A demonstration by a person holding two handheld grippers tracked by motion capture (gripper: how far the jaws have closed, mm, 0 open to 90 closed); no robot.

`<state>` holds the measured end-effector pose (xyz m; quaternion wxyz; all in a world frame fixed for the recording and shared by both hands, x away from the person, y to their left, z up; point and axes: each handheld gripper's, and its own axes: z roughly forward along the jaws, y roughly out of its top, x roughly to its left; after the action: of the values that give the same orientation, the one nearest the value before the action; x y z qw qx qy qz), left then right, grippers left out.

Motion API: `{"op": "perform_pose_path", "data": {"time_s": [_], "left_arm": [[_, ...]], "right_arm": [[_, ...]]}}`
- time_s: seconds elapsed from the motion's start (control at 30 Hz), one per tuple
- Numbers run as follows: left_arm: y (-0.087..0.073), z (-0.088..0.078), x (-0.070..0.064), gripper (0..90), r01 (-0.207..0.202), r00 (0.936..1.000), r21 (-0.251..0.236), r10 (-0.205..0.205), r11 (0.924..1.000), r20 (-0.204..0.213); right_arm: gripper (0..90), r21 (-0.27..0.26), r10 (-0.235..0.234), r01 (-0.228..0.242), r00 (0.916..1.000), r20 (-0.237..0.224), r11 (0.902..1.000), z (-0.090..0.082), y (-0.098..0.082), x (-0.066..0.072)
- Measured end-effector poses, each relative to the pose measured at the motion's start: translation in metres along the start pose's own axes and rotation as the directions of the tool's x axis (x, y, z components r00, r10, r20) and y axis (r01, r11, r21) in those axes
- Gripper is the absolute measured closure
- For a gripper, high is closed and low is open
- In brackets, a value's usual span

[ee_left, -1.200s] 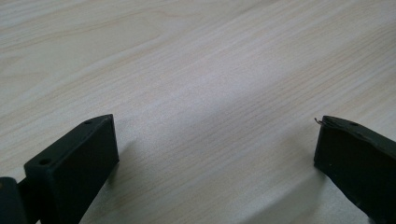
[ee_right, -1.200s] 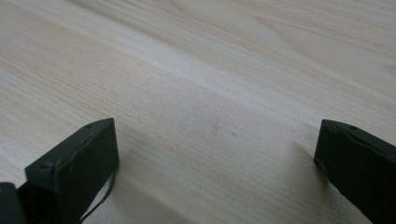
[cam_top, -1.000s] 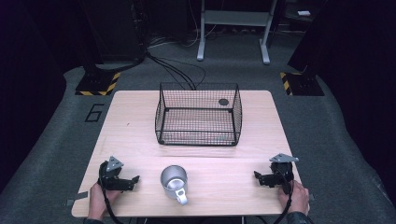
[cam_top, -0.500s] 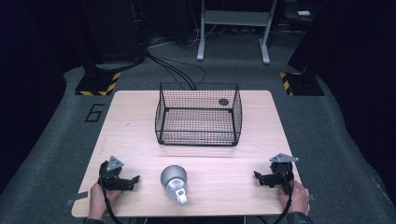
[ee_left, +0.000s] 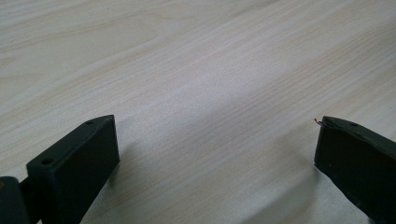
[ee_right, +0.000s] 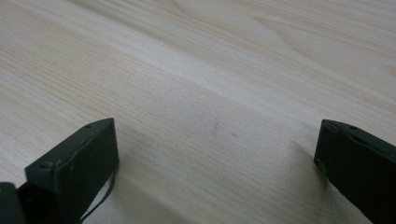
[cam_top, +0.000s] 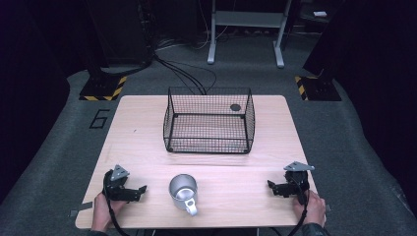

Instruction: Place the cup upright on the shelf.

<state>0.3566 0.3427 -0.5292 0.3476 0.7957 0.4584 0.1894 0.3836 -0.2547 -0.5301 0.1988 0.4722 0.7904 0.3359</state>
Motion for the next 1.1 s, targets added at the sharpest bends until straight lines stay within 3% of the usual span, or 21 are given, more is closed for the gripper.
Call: {"op": "perform_pose_path", "data": {"time_s": [0.17, 0.3, 0.33, 0.53, 0.63, 0.67, 1.0, 1.03, 1.1], "left_arm": [[0.002, -0.008, -0.003, 0.0, 0.000, 0.9998, -0.022, 0.001, 0.9998, 0.019], [0.007, -0.017, -0.011, 0.0, -0.033, 0.9987, -0.049, 0.035, 0.9982, 0.037], [0.010, -0.020, -0.015, 0.0, -0.040, 0.9973, -0.053, 0.043, 0.9978, 0.059], [0.017, -0.026, -0.022, 0.0, -0.064, 0.9930, -0.064, 0.070, 0.9959, 0.094], [0.021, -0.029, -0.027, 0.0, -0.058, 0.9915, -0.092, 0.068, 0.9941, 0.111], [0.024, -0.032, -0.031, 0.0, -0.070, 0.9880, -0.095, 0.083, 0.9930, 0.131], [0.038, -0.043, -0.045, 0.0, -0.097, 0.9764, -0.140, 0.121, 0.9855, 0.179], [0.042, -0.047, -0.049, 0.0, -0.108, 0.9685, -0.153, 0.138, 0.9824, 0.207], [0.043, -0.048, -0.053, 0.0, -0.108, 0.9665, -0.169, 0.143, 0.9797, 0.213]], "right_arm": [[0.0, 0.000, 0.000, 0.000, 1.0000, 0.000, 1.0000, 0.000, 0.000, 0.000], [0.0, -0.001, -0.002, 0.002, 1.0000, 0.000, 1.0000, 0.000, 0.000, 0.000], [0.0, 0.000, -0.002, 0.002, 1.0000, 0.000, 1.0000, 0.000, 0.000, 0.000], [0.0, 0.000, 0.000, 0.000, 1.0000, 0.000, 1.0000, 0.000, 0.000, 0.000], [0.0, -0.001, -0.003, 0.003, 1.0000, 0.000, 1.0000, 0.000, 0.000, 0.000], [0.0, -0.001, -0.003, 0.003, 1.0000, 0.000, 1.0000, 0.000, 0.000, 0.000], [0.0, -0.001, 0.000, 0.000, 1.0000, 0.001, 1.0000, 0.000, 0.000, 0.000], [0.0, 0.001, 0.000, 0.000, 1.0000, 0.000, 1.0000, 0.000, 0.000, 0.000], [0.0, 0.000, 0.000, 0.000, 1.0000, 0.000, 1.0000, 0.000, 0.000, 0.000]]}}
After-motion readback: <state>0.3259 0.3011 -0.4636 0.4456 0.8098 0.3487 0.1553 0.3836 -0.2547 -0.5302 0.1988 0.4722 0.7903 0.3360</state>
